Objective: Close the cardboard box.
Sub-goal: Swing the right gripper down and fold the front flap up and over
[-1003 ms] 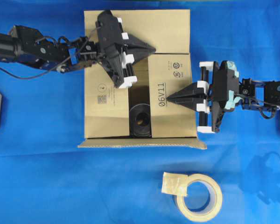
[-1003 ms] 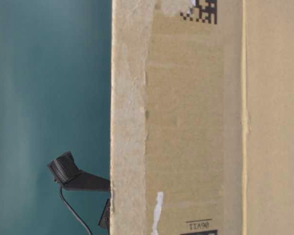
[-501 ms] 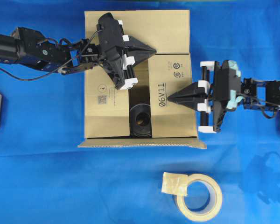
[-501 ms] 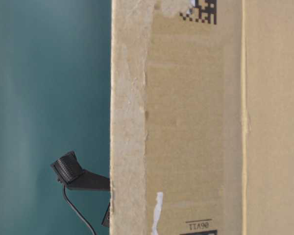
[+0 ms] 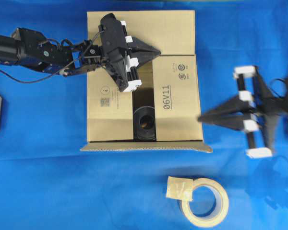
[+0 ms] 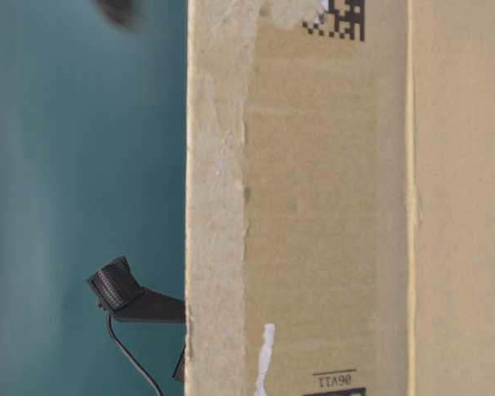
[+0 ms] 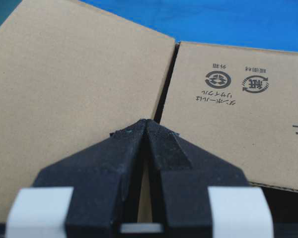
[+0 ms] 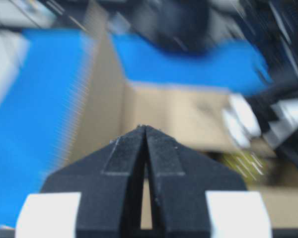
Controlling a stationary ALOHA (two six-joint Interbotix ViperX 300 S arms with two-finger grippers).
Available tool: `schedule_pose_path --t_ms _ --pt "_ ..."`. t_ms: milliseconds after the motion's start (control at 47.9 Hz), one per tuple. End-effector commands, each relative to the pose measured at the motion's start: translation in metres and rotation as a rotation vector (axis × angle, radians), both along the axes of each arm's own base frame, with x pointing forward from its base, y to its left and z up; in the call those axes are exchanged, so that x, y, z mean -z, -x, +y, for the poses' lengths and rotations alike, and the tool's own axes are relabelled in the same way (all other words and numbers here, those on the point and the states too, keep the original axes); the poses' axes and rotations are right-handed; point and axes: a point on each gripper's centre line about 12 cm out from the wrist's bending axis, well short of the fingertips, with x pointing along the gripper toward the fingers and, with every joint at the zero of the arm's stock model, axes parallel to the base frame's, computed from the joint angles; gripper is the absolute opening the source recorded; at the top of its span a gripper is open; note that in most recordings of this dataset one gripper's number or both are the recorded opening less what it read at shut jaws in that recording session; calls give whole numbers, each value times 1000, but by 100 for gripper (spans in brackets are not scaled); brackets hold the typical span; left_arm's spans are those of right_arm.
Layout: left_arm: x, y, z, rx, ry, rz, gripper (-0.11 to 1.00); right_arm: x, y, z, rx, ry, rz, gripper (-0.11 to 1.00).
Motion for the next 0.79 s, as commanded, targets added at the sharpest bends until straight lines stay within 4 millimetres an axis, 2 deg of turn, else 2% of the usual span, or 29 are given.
schedule_pose_path --t_ms 0,146,292,501,606,773 --pt "-5 -1 0 1 -3 -13 0 -17 13 20 -84 1 -66 0" --pt "-5 -1 0 1 -3 -13 0 -16 27 55 -238 47 -74 0" --pt "-5 -1 0 1 -3 -13 0 8 25 79 -326 99 5 0" --pt "-5 0 0 1 -3 -12 0 48 11 87 -331 135 118 0" --pt "-5 0 0 0 -1 -12 0 57 6 88 -326 138 130 0" --pt "-5 0 0 0 -1 -12 0 62 -1 76 -279 135 143 0"
